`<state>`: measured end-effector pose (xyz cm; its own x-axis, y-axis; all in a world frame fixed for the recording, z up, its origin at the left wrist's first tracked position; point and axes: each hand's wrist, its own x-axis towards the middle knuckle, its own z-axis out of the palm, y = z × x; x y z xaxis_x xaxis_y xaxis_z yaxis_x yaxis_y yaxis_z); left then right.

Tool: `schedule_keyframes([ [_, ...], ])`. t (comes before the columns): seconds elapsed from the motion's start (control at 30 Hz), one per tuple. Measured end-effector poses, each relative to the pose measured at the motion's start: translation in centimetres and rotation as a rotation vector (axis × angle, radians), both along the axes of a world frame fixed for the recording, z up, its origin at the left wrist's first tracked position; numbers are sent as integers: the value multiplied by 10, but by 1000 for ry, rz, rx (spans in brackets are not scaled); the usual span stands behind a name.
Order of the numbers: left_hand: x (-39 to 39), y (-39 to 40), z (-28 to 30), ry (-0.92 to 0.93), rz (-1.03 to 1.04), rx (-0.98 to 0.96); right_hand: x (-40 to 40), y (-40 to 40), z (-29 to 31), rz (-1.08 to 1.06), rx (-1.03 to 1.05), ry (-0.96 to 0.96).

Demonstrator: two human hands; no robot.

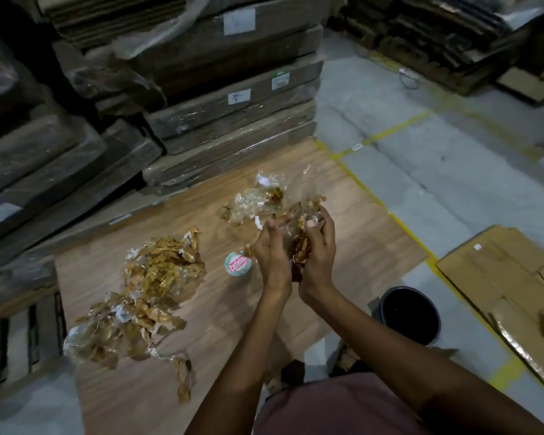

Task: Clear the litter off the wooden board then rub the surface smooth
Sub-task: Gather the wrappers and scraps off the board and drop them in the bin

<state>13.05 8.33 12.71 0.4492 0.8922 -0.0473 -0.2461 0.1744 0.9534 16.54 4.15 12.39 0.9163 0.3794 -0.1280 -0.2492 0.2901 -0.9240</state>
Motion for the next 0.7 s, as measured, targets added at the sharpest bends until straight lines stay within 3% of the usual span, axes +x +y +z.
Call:
schedule_keyframes([
  [0.43, 103, -90, -3, 89, -129, 165, 94, -97, 9, -173, 54, 23],
  [0.7, 222, -213, -48, 195, -343, 70, 205, -223, -37, -366, -148, 132],
])
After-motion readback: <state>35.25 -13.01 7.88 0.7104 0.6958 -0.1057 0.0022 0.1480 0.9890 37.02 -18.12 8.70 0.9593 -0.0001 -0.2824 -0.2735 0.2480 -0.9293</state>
